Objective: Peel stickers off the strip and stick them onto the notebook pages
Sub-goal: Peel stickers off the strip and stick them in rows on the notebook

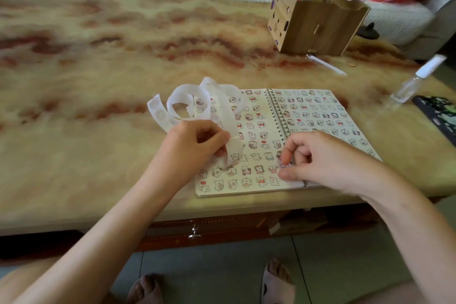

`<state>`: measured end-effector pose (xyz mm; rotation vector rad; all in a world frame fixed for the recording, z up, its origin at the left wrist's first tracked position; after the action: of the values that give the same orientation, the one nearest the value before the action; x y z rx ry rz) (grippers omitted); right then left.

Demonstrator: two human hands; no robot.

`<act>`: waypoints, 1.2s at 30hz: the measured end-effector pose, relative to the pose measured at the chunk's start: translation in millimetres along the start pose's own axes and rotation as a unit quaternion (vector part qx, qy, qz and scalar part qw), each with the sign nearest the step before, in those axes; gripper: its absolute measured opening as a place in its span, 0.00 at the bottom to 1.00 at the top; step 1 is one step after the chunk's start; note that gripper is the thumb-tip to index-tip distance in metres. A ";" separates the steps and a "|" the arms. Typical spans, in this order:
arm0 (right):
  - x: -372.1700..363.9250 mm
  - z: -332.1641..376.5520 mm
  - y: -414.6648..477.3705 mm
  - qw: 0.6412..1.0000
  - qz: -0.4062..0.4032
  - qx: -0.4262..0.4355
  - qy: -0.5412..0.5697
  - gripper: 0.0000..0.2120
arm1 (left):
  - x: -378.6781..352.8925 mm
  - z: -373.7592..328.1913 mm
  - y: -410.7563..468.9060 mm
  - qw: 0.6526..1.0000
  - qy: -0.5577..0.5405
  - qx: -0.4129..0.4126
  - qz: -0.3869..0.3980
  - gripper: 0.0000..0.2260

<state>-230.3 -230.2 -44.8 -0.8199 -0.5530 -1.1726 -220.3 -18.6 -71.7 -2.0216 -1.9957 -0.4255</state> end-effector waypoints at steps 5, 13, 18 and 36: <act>7.9 5.0 -0.2 0.995 -0.061 0.024 0.073 0.03 | 0.9 -2.2 -1.9 1.000 -0.013 -0.012 -0.011 0.09; -3.7 19.0 8.5 0.958 -0.166 0.137 0.188 0.07 | 4.7 -11.7 -2.2 0.994 -0.076 -0.056 -0.058 0.07; -16.3 30.6 10.7 0.939 -0.161 0.178 0.246 0.10 | 1.9 -14.6 -2.9 0.989 -0.110 -0.074 -0.062 0.06; -21.3 30.9 15.6 0.930 -0.174 0.206 0.250 0.04 | 2.5 -15.1 -5.4 0.994 -0.096 -0.048 0.005 0.07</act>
<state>-221.2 -190.6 -46.5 -0.0451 -0.5003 -1.4609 -226.0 -22.1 -56.9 -2.2053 -2.1129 -0.3434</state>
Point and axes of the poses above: each hand's wrist, its own y-axis towards the middle knuckle, its own x-axis out of the back of the hand, z = x × y, the point moved 1 cm from there along y, towards the middle knuckle, and after that the axes turned 4 degrees about -z, right-handed, at the moved point
